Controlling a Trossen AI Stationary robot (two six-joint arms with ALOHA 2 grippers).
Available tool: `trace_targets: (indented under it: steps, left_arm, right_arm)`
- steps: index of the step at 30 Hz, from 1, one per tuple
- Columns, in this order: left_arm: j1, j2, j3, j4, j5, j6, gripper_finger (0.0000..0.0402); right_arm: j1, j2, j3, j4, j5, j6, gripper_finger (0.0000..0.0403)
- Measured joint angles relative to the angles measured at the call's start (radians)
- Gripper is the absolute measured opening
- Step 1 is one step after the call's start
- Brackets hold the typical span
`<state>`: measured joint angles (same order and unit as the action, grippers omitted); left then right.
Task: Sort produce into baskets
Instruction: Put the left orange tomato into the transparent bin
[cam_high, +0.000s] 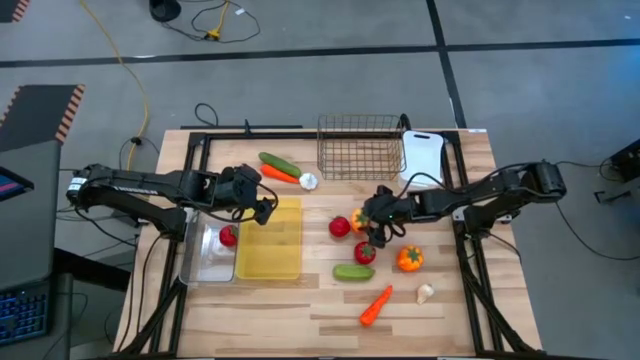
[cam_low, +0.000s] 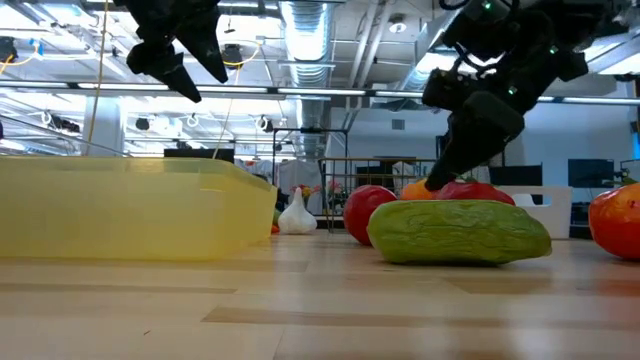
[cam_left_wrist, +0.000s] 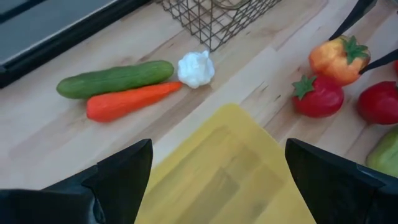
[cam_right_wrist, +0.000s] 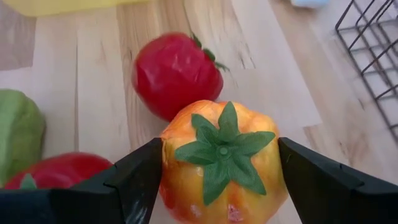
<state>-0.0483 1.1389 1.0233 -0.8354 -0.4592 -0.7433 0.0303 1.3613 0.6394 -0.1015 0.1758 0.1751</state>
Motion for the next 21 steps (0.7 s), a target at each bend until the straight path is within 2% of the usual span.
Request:
trace_targets:
  steps: [5, 14, 18, 21]
  left_arm:
    - [0.0, 0.0, 0.0, 0.063, 0.009, -0.002, 0.0352]
    - [0.0, 0.0, 0.0, 0.3, 0.088, -0.045, 0.0352]
    - [0.0, 0.0, 0.0, 0.338, 0.088, -0.109, 0.0352]
    - [0.003, 0.0, 0.0, 0.337, 0.09, -0.159, 0.0352]
  right_arm:
    - [0.0, -0.001, 0.039, 0.001, 0.009, -0.036, 0.0323]
    - [0.0, -0.001, 0.126, 0.01, 0.009, -0.131, 0.0323]
    - [0.0, -0.001, 0.152, 0.071, 0.009, -0.198, 0.0323]
    - [0.0, -0.001, 0.157, 0.18, 0.009, -0.27, 0.0323]
